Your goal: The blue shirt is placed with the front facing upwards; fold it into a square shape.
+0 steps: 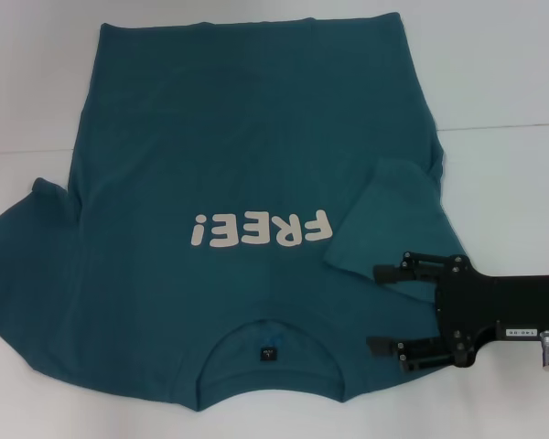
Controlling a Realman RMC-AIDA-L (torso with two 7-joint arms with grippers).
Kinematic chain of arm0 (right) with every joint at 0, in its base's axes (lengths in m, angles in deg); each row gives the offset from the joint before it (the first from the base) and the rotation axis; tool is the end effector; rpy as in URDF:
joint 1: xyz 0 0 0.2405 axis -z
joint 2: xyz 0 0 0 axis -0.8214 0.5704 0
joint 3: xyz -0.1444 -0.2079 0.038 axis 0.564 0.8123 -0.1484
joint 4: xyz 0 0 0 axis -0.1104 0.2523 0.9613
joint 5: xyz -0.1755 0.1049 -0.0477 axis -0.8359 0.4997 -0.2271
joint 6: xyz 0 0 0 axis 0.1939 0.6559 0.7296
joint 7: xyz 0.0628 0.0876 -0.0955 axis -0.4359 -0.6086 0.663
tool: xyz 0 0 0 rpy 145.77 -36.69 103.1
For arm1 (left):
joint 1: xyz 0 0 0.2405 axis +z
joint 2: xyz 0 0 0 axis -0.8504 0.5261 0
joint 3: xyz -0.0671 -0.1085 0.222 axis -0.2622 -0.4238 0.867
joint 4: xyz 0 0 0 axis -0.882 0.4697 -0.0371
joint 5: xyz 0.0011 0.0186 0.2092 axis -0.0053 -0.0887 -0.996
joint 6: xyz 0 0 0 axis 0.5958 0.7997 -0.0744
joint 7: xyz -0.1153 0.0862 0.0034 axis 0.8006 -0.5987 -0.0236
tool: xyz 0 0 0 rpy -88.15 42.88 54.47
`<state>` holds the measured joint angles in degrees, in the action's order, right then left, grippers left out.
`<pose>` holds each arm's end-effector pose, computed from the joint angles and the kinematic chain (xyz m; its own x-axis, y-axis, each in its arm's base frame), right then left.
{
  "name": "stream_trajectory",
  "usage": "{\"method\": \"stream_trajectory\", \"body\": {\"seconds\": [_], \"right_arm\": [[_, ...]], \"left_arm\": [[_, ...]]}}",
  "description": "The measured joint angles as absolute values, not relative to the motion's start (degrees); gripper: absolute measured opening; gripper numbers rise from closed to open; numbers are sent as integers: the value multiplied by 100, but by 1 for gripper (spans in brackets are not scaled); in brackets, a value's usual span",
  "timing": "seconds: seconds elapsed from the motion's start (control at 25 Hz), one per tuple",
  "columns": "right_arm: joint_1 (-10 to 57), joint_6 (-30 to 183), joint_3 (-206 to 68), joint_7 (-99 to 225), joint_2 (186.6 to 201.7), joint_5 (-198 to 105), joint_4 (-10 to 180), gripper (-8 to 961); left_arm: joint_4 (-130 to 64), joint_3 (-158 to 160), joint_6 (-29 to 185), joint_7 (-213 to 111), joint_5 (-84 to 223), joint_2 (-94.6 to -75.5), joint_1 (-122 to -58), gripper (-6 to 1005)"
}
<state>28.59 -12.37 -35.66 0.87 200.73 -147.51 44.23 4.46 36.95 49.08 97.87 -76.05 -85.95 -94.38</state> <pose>0.2629 0.3066 0.0126 0.8906 -0.0713 -0.4492 -0.1811 -0.9615 -0.2065 -0.3668 0.4144 0.0736 0.3507 0.7313 0.5850 0.7632 0.1389 -0.6311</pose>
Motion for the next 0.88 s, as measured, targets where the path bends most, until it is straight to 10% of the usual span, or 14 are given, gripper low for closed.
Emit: {"method": "stream_trajectory", "body": {"seconds": [0.88], "right_arm": [[2852, -1140, -3566, 78, 20081, -14751, 4423, 921]], "left_arm": [[124, 3694, 5060, 9781, -7605, -8597, -9536, 860]]}}
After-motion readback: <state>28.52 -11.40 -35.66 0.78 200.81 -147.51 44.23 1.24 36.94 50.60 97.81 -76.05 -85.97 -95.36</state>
